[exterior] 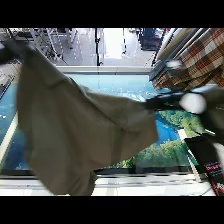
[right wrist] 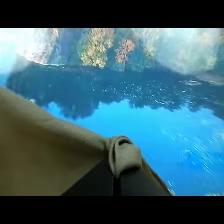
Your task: Fold the clothes and pants, and hang the long-sleeved shirts on hangers.
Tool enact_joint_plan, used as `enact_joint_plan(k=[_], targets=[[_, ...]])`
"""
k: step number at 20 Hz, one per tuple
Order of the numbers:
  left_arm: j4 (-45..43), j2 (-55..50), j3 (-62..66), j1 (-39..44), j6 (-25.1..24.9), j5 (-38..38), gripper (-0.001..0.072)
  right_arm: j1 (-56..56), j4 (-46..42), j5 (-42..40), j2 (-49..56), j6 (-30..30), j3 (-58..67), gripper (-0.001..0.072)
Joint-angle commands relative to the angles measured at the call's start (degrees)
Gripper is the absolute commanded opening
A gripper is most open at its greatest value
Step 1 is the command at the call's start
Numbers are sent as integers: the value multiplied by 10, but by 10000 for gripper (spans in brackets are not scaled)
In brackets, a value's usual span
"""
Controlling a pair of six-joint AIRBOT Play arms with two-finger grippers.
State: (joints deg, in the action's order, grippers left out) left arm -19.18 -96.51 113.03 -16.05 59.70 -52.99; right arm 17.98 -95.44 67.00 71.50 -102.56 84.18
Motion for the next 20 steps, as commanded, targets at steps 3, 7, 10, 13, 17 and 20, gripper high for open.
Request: enact_joint_plan(k=[3, 7, 10, 13, 17, 20], targets=[[-14, -177, 29, 19, 16, 100, 24, -60, 42, -293, 237, -84, -13, 37], [-30, -170, 33, -10, 21, 17, 507, -140, 113, -263, 258, 1, 8, 481], [-240, -149, 32, -59, 192, -218, 327, -246, 316, -89, 255, 222, 14, 515], [-490, -108, -49, -53, 216, -392, 45, -333, 426, 27, 259, 309, -10, 533], [-417, 66, -356, -36, 204, -302, 522, -394, 432, 92, 266, 386, -63, 533], [-315, 183, -560, -41, 156, -232, 621, -407, 449, 118, 295, 435, -68, 543]])
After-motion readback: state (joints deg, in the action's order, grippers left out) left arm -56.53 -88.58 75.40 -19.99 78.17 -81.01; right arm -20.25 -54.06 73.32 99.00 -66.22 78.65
